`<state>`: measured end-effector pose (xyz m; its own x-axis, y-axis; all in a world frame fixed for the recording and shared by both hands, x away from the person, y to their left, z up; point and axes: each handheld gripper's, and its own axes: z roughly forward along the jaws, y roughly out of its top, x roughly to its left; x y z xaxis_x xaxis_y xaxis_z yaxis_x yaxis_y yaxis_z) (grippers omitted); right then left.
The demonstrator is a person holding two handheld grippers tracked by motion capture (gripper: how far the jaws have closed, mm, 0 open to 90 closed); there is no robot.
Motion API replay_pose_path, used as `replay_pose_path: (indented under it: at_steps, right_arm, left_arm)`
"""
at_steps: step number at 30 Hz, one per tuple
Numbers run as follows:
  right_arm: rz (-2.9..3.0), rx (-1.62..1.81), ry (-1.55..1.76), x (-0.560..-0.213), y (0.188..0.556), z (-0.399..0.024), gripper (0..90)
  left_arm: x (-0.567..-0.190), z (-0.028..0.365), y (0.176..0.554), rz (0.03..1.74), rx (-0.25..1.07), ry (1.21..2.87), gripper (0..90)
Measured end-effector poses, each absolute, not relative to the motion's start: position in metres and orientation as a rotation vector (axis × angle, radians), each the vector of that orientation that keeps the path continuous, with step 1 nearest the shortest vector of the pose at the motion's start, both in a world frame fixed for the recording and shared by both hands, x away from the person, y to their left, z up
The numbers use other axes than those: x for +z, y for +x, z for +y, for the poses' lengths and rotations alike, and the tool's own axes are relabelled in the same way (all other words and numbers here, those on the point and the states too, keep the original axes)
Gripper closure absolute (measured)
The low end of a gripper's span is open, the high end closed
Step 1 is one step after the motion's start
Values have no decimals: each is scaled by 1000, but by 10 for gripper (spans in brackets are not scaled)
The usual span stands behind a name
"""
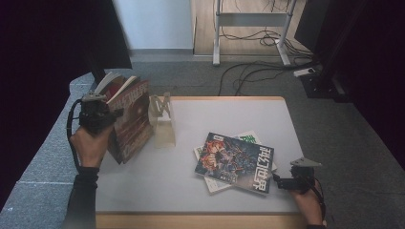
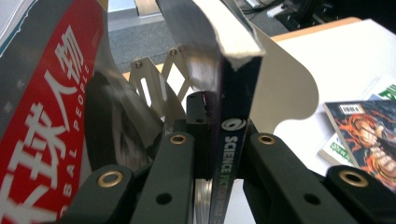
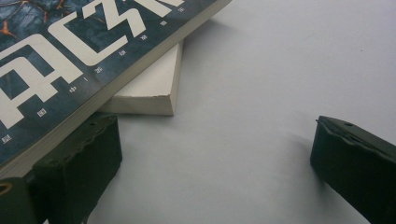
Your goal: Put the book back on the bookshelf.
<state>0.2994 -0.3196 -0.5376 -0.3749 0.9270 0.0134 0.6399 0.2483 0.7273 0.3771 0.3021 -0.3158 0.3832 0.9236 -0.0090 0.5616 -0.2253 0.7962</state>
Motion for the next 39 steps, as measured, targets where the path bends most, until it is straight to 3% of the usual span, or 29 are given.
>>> replay_pose_path:
  at_steps: [8, 24, 27, 39]
  right_arm:
    - [2106, 920, 1427, -538, 299, -320, 15]
    - [2106, 920, 1429, -538, 299, -320, 14]
    - [2106, 919, 1428, -538, 299, -320, 14]
    - [2106, 920, 1428, -538, 300, -320, 14]
  left_arm:
    - [-324, 303, 385, 1280, 616, 1860, 841]
    - [-322, 319, 381, 1331, 487, 1953, 783]
    - [-322, 319, 380, 1323, 466, 1935, 834]
    - [-316, 308, 381, 1323, 582, 1893, 844]
